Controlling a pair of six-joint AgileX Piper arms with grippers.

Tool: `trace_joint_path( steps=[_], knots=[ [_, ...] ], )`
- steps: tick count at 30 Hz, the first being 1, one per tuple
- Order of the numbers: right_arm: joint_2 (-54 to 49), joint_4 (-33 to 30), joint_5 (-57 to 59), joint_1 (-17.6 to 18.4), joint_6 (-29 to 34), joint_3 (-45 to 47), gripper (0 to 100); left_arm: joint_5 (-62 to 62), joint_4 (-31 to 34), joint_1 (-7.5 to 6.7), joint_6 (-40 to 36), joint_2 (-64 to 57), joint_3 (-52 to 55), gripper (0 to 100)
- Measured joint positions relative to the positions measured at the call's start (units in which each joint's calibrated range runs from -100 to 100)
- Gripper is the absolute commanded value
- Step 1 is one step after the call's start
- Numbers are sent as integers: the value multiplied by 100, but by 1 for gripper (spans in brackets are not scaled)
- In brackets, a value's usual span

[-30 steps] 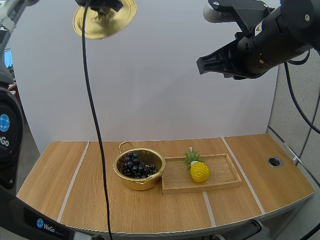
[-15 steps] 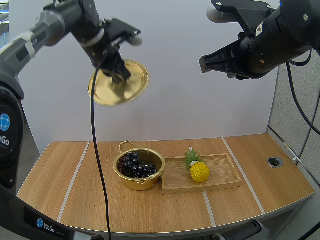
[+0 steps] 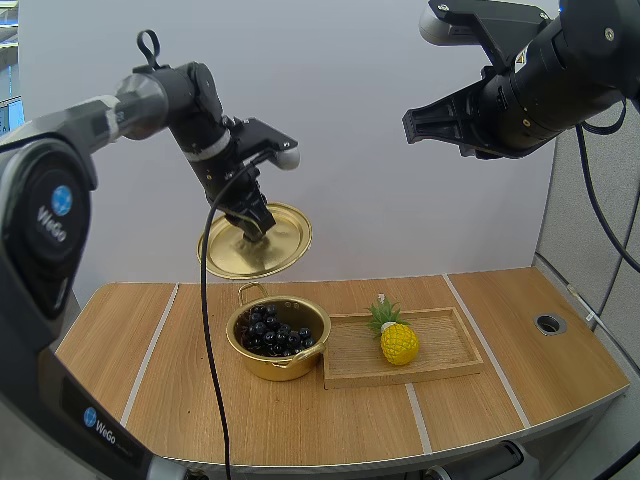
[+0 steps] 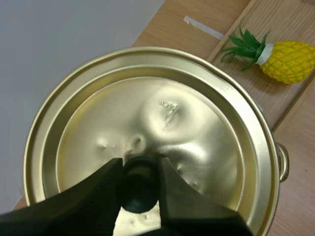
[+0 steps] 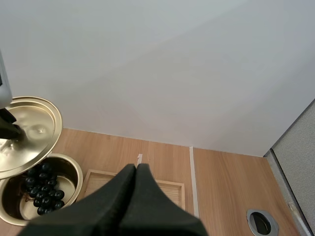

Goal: Open the pot, put the grape inside, and close it

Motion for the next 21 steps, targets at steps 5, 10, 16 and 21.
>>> trace_joint_path(
  steps=[5, 10, 16, 21],
  knots=[
    [0, 0, 0, 0, 0, 0, 0, 0, -21, 0, 49, 391, 0, 0],
    [0, 0, 0, 0, 0, 0, 0, 0, -274, 0, 139, 696, 0, 0],
    [0, 0, 0, 0, 0, 0, 0, 0, -361, 0, 191, 773, 64, 0],
    [0, 0, 0, 0, 0, 0, 0, 0, -360, 0, 219, 773, 138, 0]
  ],
)
